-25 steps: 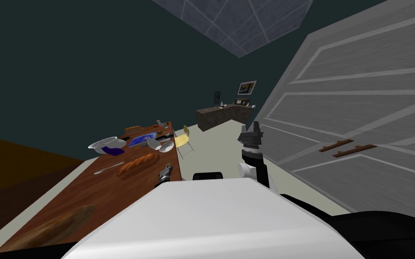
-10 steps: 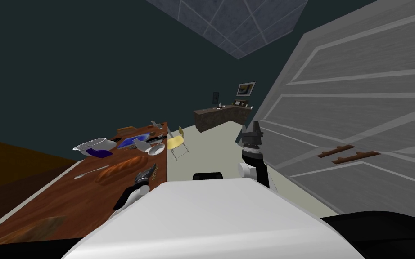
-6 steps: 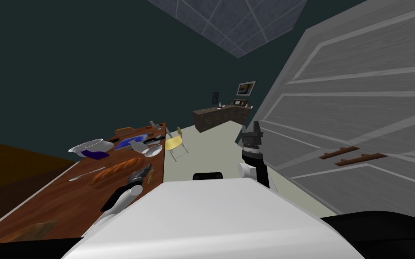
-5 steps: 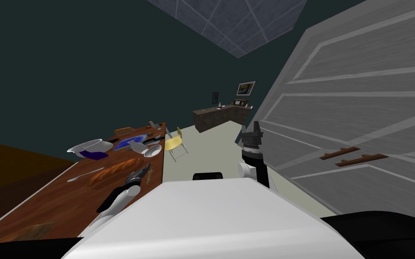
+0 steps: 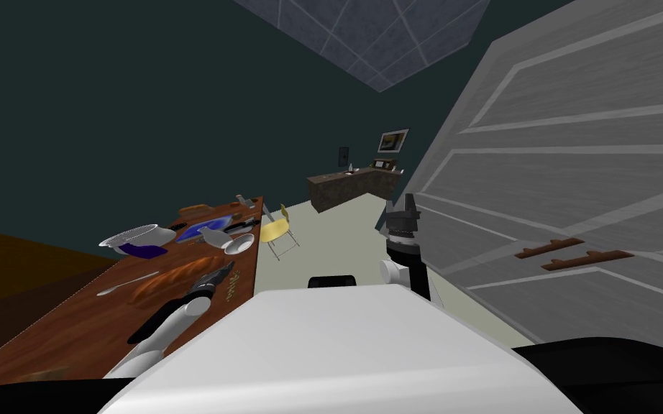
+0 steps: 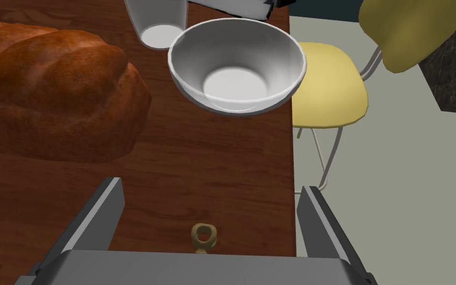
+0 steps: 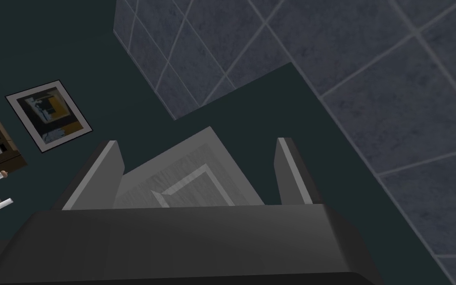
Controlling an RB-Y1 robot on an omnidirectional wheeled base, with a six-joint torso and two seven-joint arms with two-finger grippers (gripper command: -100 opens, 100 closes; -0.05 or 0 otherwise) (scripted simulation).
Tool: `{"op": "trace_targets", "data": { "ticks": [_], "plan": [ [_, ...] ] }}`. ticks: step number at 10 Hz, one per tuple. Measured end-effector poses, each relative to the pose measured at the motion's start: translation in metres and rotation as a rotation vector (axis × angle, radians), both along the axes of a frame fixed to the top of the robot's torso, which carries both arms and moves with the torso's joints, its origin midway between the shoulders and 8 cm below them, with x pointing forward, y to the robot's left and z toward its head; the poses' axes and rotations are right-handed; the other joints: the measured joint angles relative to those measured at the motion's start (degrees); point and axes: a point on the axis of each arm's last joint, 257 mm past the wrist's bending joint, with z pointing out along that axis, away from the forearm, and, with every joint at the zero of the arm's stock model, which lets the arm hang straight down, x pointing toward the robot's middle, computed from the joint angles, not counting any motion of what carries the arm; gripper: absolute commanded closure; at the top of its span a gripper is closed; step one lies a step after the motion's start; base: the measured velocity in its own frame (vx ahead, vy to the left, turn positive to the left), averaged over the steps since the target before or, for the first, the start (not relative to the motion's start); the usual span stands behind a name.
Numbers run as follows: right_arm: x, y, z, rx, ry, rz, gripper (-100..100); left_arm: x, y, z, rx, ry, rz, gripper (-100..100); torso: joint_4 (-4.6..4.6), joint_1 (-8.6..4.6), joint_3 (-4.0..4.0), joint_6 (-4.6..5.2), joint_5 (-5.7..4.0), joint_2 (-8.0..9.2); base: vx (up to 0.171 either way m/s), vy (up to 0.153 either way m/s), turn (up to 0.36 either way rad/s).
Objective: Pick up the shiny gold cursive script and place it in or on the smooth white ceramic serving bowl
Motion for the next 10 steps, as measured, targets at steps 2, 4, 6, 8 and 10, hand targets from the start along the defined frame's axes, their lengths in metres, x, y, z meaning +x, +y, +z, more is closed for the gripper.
{"op": "trace_targets", "data": {
  "ticks": [2, 4, 6, 8, 10],
  "plan": [
    [0.0, 0.0, 0.0, 0.0, 0.0, 0.0, 0, -0.001, 0.004, 0.003, -0.019, 0.014, -0.006, -100, 0.01, 0.05, 0.04, 0.0, 0.01, 0.07, 0.04, -0.023, 0.0],
    [0.0, 0.0, 0.0, 0.0, 0.0, 0.0, 0, -0.002, 0.008, 0.006, -0.046, 0.031, -0.013, -100, 0.01, 0.06, 0.03, 0.0, 0.02, 0.06, 0.036, -0.009, 0.0],
    [0.0, 0.0, 0.0, 0.0, 0.0, 0.0, 0, -0.004, 0.01, 0.007, -0.08, 0.054, -0.021, -100, 0.01, 0.13, 0.03, 0.0, 0.03, 0.06, 0.036, 0.004, -0.001],
    [0.0, 0.0, 0.0, 0.0, 0.0, 0.0, 0, -0.007, 0.007, 0.003, -0.119, 0.082, -0.029, -100, 0.02, 0.15, 0.06, 0.0, 0.04, 0.1, 0.035, 0.012, -0.005],
    [0.0, 0.0, 0.0, 0.0, 0.0, 0.0, 0, -0.012, 0.004, -0.004, -0.168, 0.114, -0.034, -100, 0.01, 0.2, 0.04, 0.0, 0.06, 0.09, 0.027, 0.021, -0.003]
  ]
}}
